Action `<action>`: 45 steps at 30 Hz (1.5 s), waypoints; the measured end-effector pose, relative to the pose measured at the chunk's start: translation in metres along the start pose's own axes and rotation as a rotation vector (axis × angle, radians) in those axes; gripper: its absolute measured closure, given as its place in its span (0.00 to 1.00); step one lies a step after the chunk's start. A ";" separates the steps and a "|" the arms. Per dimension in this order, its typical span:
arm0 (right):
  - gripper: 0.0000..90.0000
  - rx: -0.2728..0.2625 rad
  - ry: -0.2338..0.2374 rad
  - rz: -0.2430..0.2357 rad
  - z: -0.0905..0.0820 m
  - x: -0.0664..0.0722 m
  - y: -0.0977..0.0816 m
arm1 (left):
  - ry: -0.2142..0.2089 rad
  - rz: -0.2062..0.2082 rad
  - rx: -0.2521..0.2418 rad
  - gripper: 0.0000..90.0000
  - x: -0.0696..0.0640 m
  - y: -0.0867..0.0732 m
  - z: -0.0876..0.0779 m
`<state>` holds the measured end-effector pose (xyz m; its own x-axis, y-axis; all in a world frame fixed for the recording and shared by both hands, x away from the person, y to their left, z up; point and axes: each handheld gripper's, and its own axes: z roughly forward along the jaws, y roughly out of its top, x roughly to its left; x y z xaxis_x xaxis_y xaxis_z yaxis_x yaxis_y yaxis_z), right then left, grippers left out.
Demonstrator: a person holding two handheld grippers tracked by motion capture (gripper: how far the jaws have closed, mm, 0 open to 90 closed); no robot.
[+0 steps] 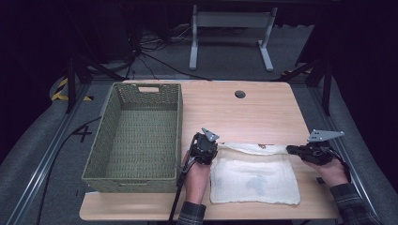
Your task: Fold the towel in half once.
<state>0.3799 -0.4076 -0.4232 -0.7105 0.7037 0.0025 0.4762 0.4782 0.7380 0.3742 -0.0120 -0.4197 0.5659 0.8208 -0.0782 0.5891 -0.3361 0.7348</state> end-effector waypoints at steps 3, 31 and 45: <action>0.96 -0.005 0.001 -0.002 -0.005 0.003 -0.003 | -0.011 -0.016 -0.009 0.96 -0.001 -0.005 -0.005; 0.96 -0.024 0.084 -0.056 -0.045 0.049 -0.042 | -0.096 -0.001 0.005 0.96 -0.026 -0.055 -0.048; 0.96 -0.016 0.111 -0.071 -0.060 0.069 -0.061 | -0.148 0.017 -0.004 0.96 -0.038 -0.072 -0.071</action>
<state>0.2707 -0.4198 -0.4277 -0.7957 0.6053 0.0235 0.4144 0.5156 0.7499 0.2694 0.0142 -0.4219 0.6548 0.7378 -0.1639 0.5766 -0.3476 0.7394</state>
